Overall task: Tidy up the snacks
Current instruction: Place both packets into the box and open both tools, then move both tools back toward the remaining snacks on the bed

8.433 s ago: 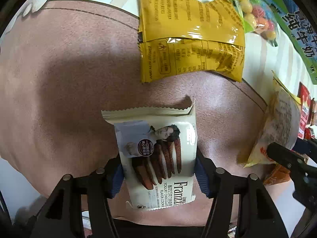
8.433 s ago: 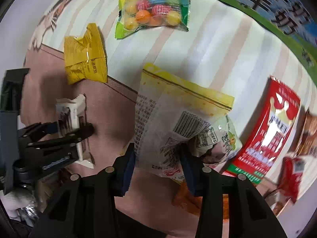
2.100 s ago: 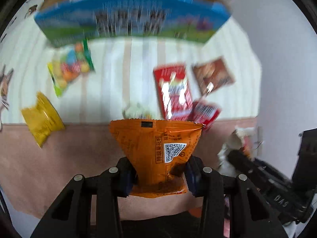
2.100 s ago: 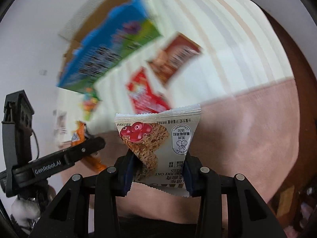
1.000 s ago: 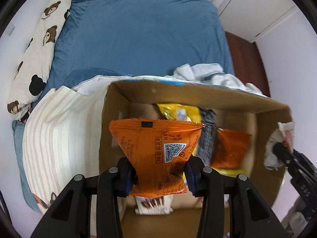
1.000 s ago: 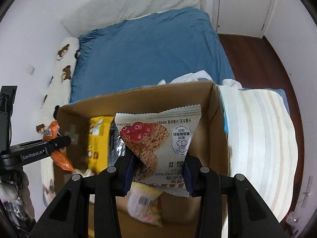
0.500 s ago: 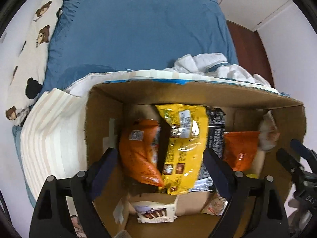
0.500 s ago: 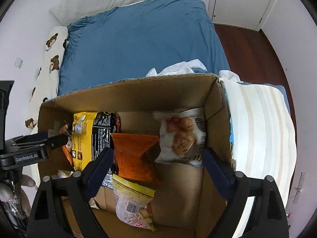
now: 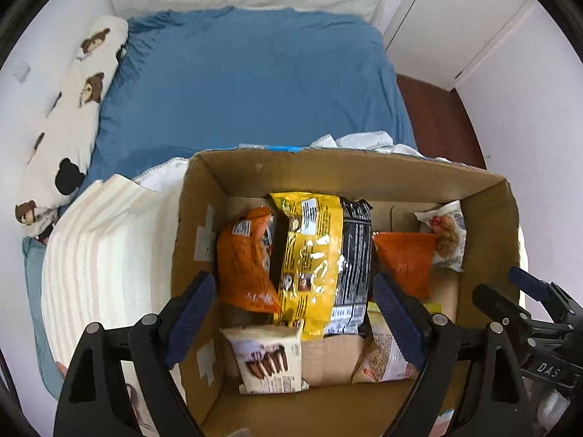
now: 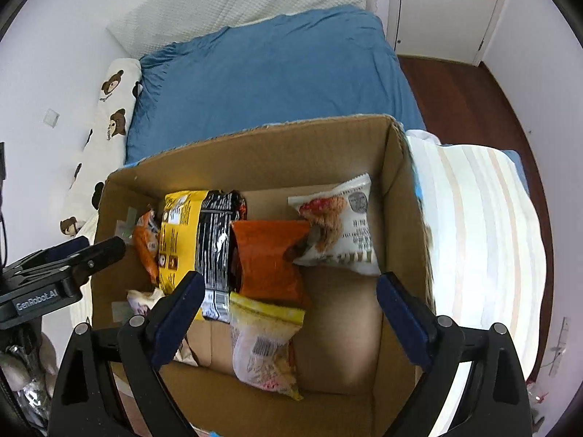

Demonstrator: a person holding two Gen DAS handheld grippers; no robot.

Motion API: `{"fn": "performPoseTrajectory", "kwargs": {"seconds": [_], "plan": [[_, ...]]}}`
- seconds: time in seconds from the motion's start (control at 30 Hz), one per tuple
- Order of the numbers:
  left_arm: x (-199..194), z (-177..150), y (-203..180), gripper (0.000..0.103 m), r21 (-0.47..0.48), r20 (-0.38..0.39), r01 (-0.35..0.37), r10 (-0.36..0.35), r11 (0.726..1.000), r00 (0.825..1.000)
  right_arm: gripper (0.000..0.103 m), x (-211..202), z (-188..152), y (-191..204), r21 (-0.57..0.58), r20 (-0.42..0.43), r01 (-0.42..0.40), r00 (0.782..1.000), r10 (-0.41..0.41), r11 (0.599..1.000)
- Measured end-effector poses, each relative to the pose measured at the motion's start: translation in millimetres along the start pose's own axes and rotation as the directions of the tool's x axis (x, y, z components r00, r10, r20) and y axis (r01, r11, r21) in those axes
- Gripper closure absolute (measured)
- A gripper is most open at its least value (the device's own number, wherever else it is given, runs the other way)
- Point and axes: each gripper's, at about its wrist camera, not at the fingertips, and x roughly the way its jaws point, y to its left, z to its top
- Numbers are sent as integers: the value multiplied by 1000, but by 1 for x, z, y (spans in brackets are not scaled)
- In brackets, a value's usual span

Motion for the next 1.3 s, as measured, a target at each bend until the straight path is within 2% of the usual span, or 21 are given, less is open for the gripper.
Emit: {"fn": "performPoseTrajectory", "kwargs": {"seconds": [0.1, 0.2, 0.33, 0.57, 0.73, 0.87, 0.97, 1.1, 1.17, 1.2, 1.23, 1.3], "plan": [[-14, -18, -2, 14, 4, 47, -11, 11, 1000, 999, 6, -13, -19, 2, 3, 43, 0, 999, 0, 1000], [-28, -38, -4, 14, 1, 104, -4, 4, 1000, 995, 6, -29, -38, 6, -13, 110, 32, 994, -30, 999], [-52, -68, -9, 14, 18, 200, -38, 34, 999, 979, 6, -53, -67, 10, -21, 174, 32, 984, -28, 999], [-85, -114, -12, 14, 14, 272, -34, 29, 999, 962, 6, -92, -111, 20, -52, 270, 41, 963, -25, 998], [-114, -143, -10, 14, 10, 349, -57, 50, 998, 936, 6, -121, -140, 27, -54, 343, 36, 939, -16, 998], [-131, -161, -6, 14, -7, 374, -37, 36, 999, 927, 6, -145, -161, 28, -39, 368, -29, 929, 42, 999], [-142, -177, -1, 14, -18, 388, -24, 30, 1000, 921, 6, -152, -178, 24, -30, 351, -85, 932, 91, 996], [-136, -206, 15, 14, -48, 356, -37, 51, 998, 933, 6, -129, -205, 12, 15, 253, -110, 962, 103, 994], [-123, -223, 27, 14, -82, 314, -43, 67, 996, 947, 18, -106, -220, 5, 34, 177, -140, 975, 132, 990], [-112, -232, 36, 14, -104, 280, -45, 73, 993, 957, 35, -94, -228, 2, 45, 138, -152, 980, 145, 987], [-99, -240, 46, 14, -127, 241, -51, 81, 991, 967, 39, -80, -238, -3, 64, 95, -169, 982, 163, 984], [-72, -253, 66, 14, -173, 146, -65, 91, 983, 985, 39, -63, -252, -12, 98, 63, -183, 982, 177, 978]]}}
